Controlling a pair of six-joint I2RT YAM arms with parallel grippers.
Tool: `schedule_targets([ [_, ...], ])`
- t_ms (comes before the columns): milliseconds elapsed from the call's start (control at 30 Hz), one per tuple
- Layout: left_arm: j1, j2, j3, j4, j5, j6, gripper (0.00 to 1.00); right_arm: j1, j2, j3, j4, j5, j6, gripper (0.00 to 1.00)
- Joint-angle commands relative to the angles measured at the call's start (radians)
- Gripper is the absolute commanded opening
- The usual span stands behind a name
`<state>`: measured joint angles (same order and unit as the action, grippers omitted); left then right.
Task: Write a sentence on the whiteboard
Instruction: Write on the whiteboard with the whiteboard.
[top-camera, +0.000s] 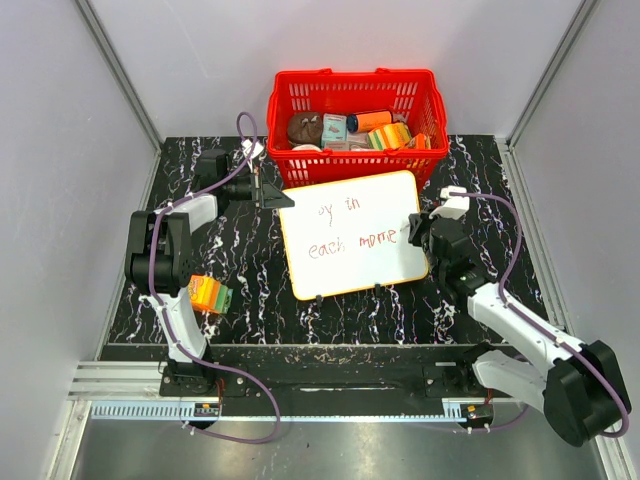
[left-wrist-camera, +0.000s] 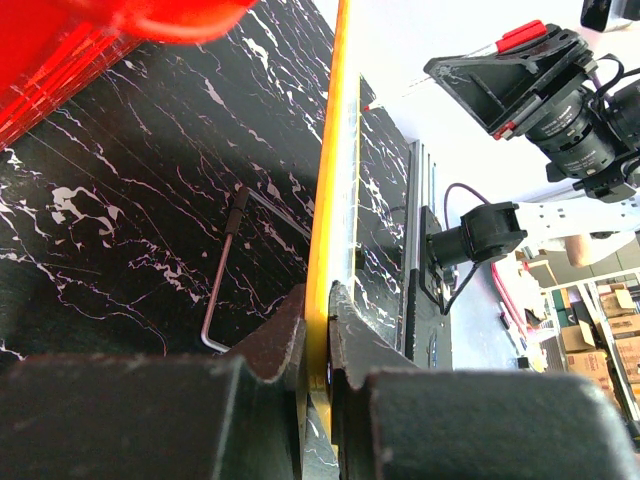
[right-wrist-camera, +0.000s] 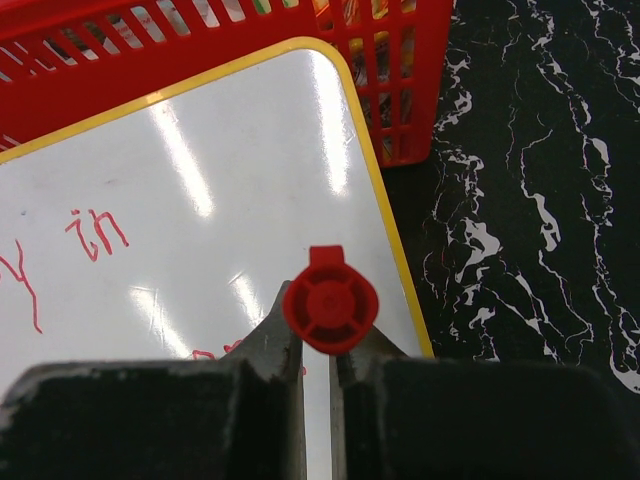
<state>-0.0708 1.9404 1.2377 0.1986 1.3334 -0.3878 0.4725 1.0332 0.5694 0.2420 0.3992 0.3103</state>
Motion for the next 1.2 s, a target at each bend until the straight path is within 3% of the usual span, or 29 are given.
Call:
schedule_targets([
  [0, -0.038, 0.029, 0.005, 0.021, -0.063, 0.179, 0.00, -0.009, 0.018, 0.038, 0.048, 0.010, -0.011, 0.00],
  [1167, -0.043, 0.031, 0.011, 0.007, -0.066, 0.188, 0.00, -0.012, -0.004, -0.043, 0.023, -0.046, 0.024, 0.00],
])
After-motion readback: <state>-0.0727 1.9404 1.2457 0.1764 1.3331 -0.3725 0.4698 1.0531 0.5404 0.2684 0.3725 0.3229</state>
